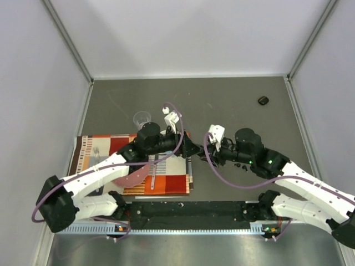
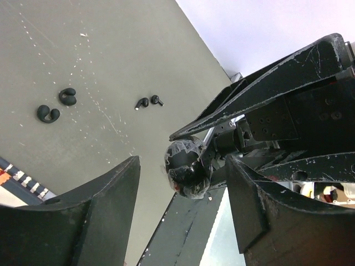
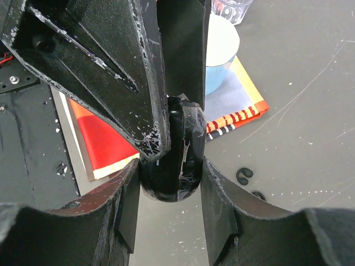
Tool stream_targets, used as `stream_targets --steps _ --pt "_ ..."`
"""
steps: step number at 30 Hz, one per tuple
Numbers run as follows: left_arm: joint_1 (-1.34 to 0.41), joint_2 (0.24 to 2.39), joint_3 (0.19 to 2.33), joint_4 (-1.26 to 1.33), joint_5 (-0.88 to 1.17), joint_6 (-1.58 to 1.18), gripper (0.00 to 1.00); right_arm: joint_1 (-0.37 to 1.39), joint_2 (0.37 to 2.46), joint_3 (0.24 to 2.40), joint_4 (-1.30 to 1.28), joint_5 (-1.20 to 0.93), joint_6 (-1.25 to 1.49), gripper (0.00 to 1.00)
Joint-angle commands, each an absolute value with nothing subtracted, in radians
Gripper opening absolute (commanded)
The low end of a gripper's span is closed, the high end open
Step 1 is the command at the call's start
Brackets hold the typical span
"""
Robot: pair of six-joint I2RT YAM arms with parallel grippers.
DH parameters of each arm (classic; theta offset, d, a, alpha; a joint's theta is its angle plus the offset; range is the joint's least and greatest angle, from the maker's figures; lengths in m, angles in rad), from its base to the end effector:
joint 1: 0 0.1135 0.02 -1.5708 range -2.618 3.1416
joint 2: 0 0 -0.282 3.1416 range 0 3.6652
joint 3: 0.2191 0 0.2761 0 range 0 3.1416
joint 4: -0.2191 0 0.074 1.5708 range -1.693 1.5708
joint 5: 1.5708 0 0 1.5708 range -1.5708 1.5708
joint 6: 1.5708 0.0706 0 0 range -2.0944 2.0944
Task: Insert the wireless bluetooth earbuds into the charging case
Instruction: Pick up the charging case at the center of the board.
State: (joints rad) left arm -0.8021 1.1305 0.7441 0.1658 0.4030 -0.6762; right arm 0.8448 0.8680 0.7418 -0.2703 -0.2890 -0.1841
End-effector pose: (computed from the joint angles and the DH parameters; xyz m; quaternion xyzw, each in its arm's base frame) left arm 0.1940 -0.2404 0.2922 0.1730 0.7555 -0.5280 0.3473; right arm 0.1465 0.1953 0.2996 -0.4748 0.6780 0.2912 0.4797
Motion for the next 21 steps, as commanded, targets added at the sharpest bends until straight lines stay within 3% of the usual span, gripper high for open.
stream_targets --steps 1,5,15,18,21 --pt "-0.81 1.141 0.788 0.221 0.42 -0.673 0.66 0.862 0.87 0.793 -0.218 -0.272 -0.206 0.0" --pt "-0.81 1.141 0.798 0.207 0.422 -0.666 0.57 0.861 0.868 0.79 -0.215 -0.265 -0.21 0.0" --pt "-0.819 1.187 0.822 0.179 0.443 -0.658 0.54 0.861 0.851 0.779 -0.199 -0.258 -0.216 0.0" --pt "-0.819 1.19 0.831 0.164 0.446 -0.652 0.47 0.861 0.851 0.778 -0.198 -0.253 -0.219 0.0" --pt "-0.819 1.189 0.833 0.156 0.443 -0.647 0.28 0.861 0.851 0.776 -0.198 -0.247 -0.221 0.0"
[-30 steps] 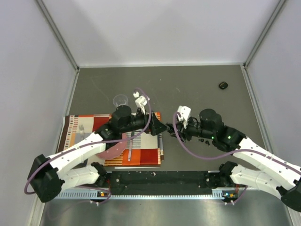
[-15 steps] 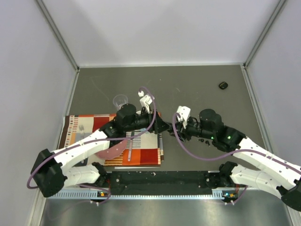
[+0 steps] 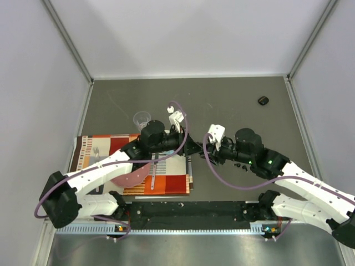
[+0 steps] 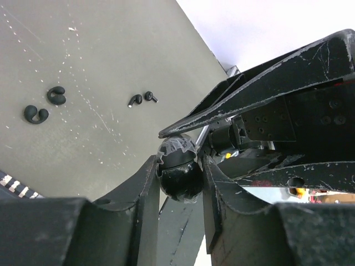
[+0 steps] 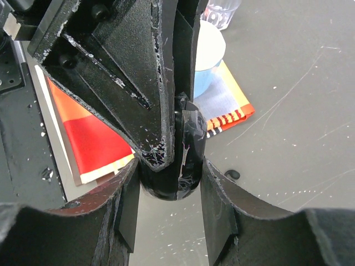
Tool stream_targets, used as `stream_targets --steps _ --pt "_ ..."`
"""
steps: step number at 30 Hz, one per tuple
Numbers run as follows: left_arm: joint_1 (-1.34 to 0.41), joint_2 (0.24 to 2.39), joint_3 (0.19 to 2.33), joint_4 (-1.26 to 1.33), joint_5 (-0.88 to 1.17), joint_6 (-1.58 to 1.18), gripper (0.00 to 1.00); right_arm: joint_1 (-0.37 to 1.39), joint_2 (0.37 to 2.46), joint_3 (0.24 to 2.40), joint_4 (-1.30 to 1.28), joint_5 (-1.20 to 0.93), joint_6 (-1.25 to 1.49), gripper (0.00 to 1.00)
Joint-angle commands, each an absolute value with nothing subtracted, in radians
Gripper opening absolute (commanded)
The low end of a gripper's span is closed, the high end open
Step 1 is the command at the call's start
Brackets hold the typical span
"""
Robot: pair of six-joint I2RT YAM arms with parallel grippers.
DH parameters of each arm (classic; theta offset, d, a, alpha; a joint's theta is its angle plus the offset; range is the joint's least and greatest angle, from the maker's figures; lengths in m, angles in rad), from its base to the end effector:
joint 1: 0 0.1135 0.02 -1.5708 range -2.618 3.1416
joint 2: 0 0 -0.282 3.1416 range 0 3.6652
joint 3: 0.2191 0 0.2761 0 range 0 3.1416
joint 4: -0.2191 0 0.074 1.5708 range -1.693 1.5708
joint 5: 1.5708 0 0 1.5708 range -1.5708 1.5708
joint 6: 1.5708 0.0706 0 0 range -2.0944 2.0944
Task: Insert the wireless bluetooth earbuds into the charging case
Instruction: Pick up the charging case at the center of the board.
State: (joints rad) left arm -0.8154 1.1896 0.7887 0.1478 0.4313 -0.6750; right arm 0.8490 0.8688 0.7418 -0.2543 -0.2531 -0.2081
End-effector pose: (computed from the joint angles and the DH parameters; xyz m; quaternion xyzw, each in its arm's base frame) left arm 0.1982 -0.2535 0.2907 0.1849 0.7613 -0.5299 0.3248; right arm 0.1486 0.1956 0.3012 -0.4754 0.6739 0.2743 0.4946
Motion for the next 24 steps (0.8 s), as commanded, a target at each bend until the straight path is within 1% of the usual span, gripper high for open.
stream_targets --steps 1,2,3,4,6,7,9,10,11,12,13,15,17,19,20,22,23,24 --pt "-0.821 1.187 0.834 0.155 0.443 -0.646 0.23 0.861 0.853 0.776 -0.198 -0.245 -0.221 0.0" --pt "-0.821 1.187 0.838 0.153 0.443 -0.64 0.08 0.862 0.851 0.776 -0.199 -0.244 -0.221 0.0" --pt "-0.821 1.186 0.839 0.152 0.443 -0.631 0.03 0.862 0.851 0.778 -0.198 -0.242 -0.219 0.0" --pt "-0.819 1.186 0.839 0.152 0.443 -0.626 0.0 0.861 0.851 0.781 -0.199 -0.238 -0.212 0.08" --pt "-0.821 1.18 0.839 0.147 0.436 -0.603 0.0 0.862 0.848 0.793 -0.196 -0.216 -0.201 0.21" --pt "-0.821 1.175 0.831 0.147 0.422 -0.594 0.0 0.861 0.842 0.795 -0.189 -0.206 -0.181 0.35" --pt "-0.819 1.149 0.819 0.144 0.39 -0.56 0.0 0.862 0.821 0.798 -0.18 -0.163 -0.14 0.52" --pt "-0.819 1.135 0.799 0.146 0.335 -0.545 0.0 0.861 0.812 0.799 -0.178 -0.146 -0.124 0.76" --pt "-0.821 1.118 0.789 0.147 0.303 -0.526 0.0 0.861 0.801 0.802 -0.176 -0.111 -0.111 0.78" --pt "-0.821 1.079 0.775 0.15 0.263 -0.484 0.0 0.861 0.772 0.804 -0.175 -0.089 -0.095 0.82" --pt "-0.821 1.056 0.746 0.162 0.2 -0.459 0.0 0.861 0.759 0.804 -0.175 -0.066 -0.043 0.92" --pt "-0.821 0.982 0.717 0.181 0.143 -0.382 0.0 0.861 0.732 0.814 -0.181 -0.003 0.048 0.98" --pt "-0.821 0.93 0.667 0.221 0.077 -0.335 0.0 0.861 0.706 0.839 -0.189 0.044 0.083 0.99" --pt "-0.821 0.855 0.611 0.267 0.077 -0.273 0.0 0.859 0.695 0.856 -0.193 0.119 0.176 0.99" --pt "-0.821 0.83 0.589 0.332 0.098 -0.234 0.0 0.847 0.698 0.877 -0.198 0.158 0.227 0.99" --pt "-0.821 0.773 0.516 0.414 0.126 -0.209 0.0 0.822 0.713 0.911 -0.228 0.118 0.391 0.98" --pt "-0.819 0.759 0.488 0.524 0.146 -0.181 0.0 0.81 0.732 0.913 -0.235 0.065 0.452 0.98" --pt "-0.821 0.741 0.46 0.579 0.199 -0.164 0.0 0.808 0.739 0.91 -0.23 0.042 0.563 0.98"
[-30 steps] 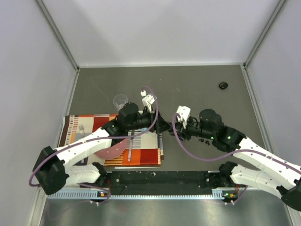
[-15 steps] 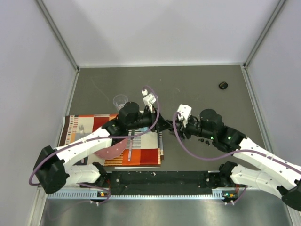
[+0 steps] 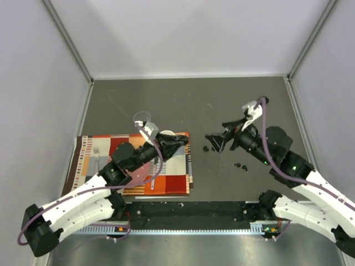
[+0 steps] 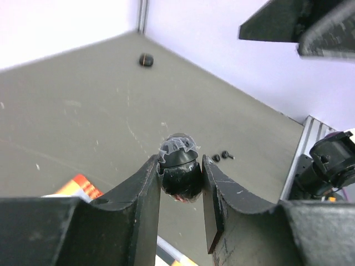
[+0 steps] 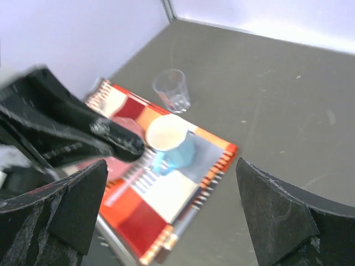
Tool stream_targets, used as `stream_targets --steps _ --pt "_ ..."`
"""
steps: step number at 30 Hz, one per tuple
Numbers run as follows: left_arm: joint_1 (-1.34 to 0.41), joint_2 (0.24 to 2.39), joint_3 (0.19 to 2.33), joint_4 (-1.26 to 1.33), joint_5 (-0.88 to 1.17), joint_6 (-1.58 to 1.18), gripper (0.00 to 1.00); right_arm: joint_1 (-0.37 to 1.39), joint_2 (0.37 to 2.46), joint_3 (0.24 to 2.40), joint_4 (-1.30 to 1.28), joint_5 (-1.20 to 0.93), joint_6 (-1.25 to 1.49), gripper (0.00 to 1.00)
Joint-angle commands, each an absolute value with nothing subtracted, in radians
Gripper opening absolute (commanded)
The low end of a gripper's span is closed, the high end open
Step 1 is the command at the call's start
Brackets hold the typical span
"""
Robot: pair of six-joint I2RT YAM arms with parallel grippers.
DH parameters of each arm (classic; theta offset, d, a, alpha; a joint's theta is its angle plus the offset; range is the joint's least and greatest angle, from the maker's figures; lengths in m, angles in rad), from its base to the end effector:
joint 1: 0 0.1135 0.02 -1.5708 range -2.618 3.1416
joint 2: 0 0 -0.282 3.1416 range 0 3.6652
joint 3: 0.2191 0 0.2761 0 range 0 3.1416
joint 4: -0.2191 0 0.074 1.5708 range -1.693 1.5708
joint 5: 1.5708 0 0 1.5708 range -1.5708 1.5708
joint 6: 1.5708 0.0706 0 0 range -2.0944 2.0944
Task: Insert the wireless bluetooth earbuds into the charging case
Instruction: Pick up the charging case at the center of the board.
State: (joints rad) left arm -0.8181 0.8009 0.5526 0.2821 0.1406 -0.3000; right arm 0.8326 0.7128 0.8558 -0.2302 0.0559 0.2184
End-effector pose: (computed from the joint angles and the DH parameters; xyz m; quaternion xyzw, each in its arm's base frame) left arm 0.1592 -0.1845 0.3128 0.2264 0.6573 -0.4218 0.5821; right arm 0.1434 0.1518 0.3831 -0.2048 0.7082 0.3210 0.5946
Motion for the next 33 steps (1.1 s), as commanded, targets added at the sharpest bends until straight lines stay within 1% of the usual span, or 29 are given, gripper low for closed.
stream_targets --steps 1,3,5,6,9,10,12,16,19,24,26,30,33 --pt "-0.821 0.738 0.406 0.65 0.222 -0.147 0.0 0.808 0.747 0.898 -0.229 0.031 0.63 0.98" --pt "-0.822 0.744 0.326 0.835 0.271 -0.117 0.0 0.808 0.781 0.884 -0.221 0.005 0.815 0.99" --pt "-0.822 0.765 0.286 0.979 0.323 -0.066 0.0 0.808 0.813 0.856 -0.152 -0.096 0.902 0.99" --pt "-0.824 0.772 0.264 1.001 0.362 -0.052 0.0 0.808 0.824 0.845 -0.12 -0.116 0.984 0.99" --pt "-0.83 0.787 0.253 1.041 0.38 -0.025 0.0 0.808 0.847 0.786 -0.008 -0.175 1.144 0.99" --pt "-0.831 0.788 0.247 1.063 0.383 -0.018 0.0 0.808 0.851 0.749 0.076 -0.19 1.175 0.99" --pt "-0.833 0.793 0.226 1.132 0.376 -0.011 0.0 0.81 0.871 0.72 0.104 -0.206 1.26 0.99" --pt "-0.838 0.792 0.206 1.173 0.362 0.023 0.0 0.816 0.908 0.657 0.187 -0.224 1.338 0.99" --pt "-0.839 0.793 0.193 1.19 0.353 0.029 0.0 0.836 0.945 0.623 0.308 -0.255 1.394 0.99" --pt "-0.845 0.793 0.18 1.198 0.328 0.031 0.0 0.871 0.997 0.617 0.426 -0.259 1.451 0.98" --pt "-0.847 0.793 0.175 1.204 0.321 0.029 0.0 0.879 1.008 0.603 0.451 -0.252 1.469 0.94" --pt "-0.85 0.788 0.166 1.206 0.299 0.028 0.0 0.882 1.008 0.58 0.503 -0.249 1.503 0.75" --pt "-0.85 0.784 0.161 1.198 0.29 0.026 0.0 0.884 1.009 0.591 0.479 -0.265 1.506 0.69"
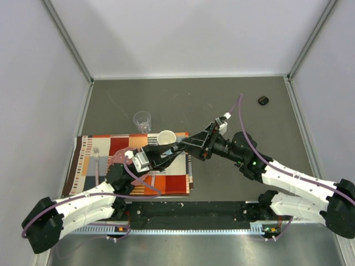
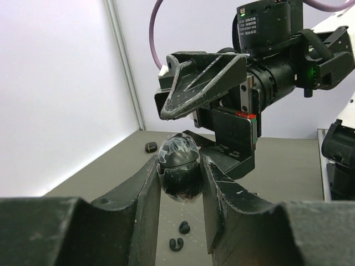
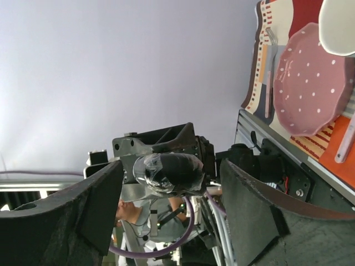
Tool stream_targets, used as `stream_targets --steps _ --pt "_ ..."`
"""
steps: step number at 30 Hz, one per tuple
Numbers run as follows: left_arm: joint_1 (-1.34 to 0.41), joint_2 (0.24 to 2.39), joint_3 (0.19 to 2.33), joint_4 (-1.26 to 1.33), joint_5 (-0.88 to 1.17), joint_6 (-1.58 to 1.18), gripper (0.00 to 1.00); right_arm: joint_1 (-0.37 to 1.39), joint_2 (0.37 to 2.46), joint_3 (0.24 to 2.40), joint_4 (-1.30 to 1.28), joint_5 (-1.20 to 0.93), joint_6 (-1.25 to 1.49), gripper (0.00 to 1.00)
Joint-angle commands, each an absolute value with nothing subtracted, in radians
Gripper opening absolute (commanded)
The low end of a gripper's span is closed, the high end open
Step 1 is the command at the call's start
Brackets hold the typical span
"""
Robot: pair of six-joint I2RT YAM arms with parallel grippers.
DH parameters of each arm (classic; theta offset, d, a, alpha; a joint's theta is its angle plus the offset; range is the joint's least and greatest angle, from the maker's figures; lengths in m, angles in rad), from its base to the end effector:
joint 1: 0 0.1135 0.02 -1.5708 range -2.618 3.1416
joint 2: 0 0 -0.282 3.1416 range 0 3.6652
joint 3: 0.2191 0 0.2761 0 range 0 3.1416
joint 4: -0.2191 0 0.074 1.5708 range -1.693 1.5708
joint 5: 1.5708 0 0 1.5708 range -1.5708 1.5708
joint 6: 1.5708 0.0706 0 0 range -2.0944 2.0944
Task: Insert the wireless bluetooth earbuds into the charging case
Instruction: Pick up the charging case at the center of the board.
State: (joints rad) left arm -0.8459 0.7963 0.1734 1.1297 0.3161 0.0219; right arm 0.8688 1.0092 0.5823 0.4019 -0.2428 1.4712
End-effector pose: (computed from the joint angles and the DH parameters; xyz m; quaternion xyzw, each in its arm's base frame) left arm 0.1162 -0.1643 0.2751 0.3337 0.3975 -0.4140 0.7479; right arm 0.1694 0.2266 0.2917 0.1301 0.7037 0.6720 0.1906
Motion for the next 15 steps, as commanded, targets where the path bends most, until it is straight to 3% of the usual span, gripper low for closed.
stream_targets --steps 1,4,6,7,13,15 --pt "-0.851 0.784 0.161 1.197 0.29 0.026 0.0 0.885 1.012 0.595 0.479 -0.276 1.506 0.69" --pt "-0.853 0.79 0.163 1.193 0.291 0.023 0.0 0.888 1.026 0.604 0.494 -0.298 1.508 0.65" --pt "-0.854 0.795 0.167 1.195 0.295 0.021 0.0 0.89 1.032 0.603 0.502 -0.302 1.512 0.53" --pt "-0.854 0.799 0.169 1.195 0.295 0.023 0.0 0.89 1.034 0.601 0.511 -0.304 1.514 0.51" --pt "-0.857 0.804 0.175 1.195 0.302 0.015 0.0 0.89 1.054 0.601 0.54 -0.316 1.512 0.51" --pt "-0.859 0.802 0.175 1.192 0.305 0.014 0.0 0.89 1.058 0.598 0.567 -0.322 1.516 0.38"
